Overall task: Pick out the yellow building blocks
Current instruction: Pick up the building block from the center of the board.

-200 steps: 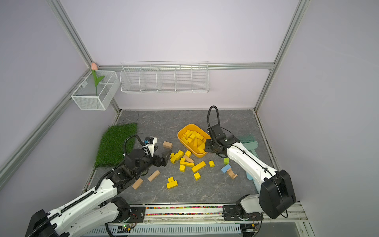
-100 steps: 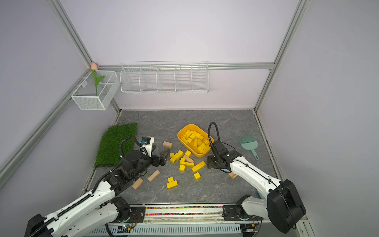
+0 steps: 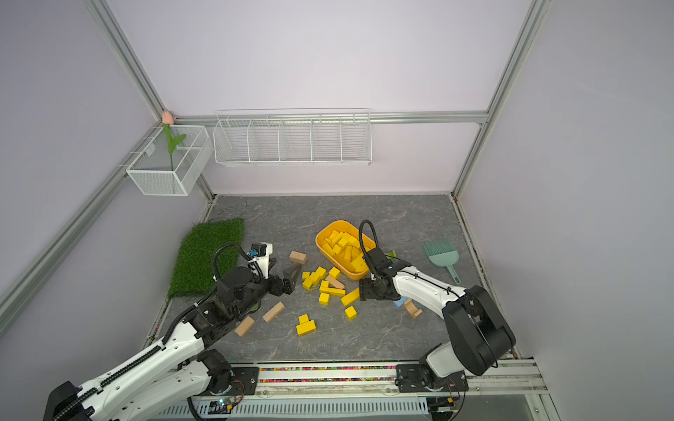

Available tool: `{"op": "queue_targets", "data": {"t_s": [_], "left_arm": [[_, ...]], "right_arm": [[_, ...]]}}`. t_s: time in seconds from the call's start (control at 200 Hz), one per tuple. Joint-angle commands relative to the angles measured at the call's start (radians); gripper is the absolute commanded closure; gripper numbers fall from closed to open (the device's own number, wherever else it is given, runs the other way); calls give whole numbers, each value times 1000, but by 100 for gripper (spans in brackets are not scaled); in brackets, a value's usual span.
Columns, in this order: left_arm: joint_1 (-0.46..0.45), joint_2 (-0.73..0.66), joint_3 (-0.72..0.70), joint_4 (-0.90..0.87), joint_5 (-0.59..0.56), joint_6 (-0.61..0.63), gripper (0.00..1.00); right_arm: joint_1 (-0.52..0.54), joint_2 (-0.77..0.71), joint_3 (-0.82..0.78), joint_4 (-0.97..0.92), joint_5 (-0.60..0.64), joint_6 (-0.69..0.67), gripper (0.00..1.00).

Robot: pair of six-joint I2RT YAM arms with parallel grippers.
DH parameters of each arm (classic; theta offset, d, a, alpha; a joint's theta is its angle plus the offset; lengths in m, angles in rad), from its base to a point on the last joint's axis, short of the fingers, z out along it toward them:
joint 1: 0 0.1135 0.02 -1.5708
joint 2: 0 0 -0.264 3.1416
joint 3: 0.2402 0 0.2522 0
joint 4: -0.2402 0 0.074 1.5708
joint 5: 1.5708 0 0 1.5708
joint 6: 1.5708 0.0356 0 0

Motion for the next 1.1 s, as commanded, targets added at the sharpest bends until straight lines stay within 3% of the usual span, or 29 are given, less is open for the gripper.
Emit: {"op": "queue_targets", "data": {"t_s": [0.0, 0.245, 0.715, 0.86, 1.095], "left_arm": [[3, -8, -13, -6, -12, -14, 1], [4, 10, -5, -11, -10, -15, 0], [5, 16, -2, -9, -9, -12, 0], [5, 15, -3, -9, -10, -13, 0], [5, 0, -10, -7, -13, -19, 0]], "right_arm": [[-1, 20, 32, -16, 19, 3, 22], [-7, 74, 81, -49, 60, 23, 46], [-11, 96, 93, -46, 37, 14, 69], [-11, 102, 94, -45, 28, 7, 70], [-12, 137, 114, -58, 17, 4, 62]]}}
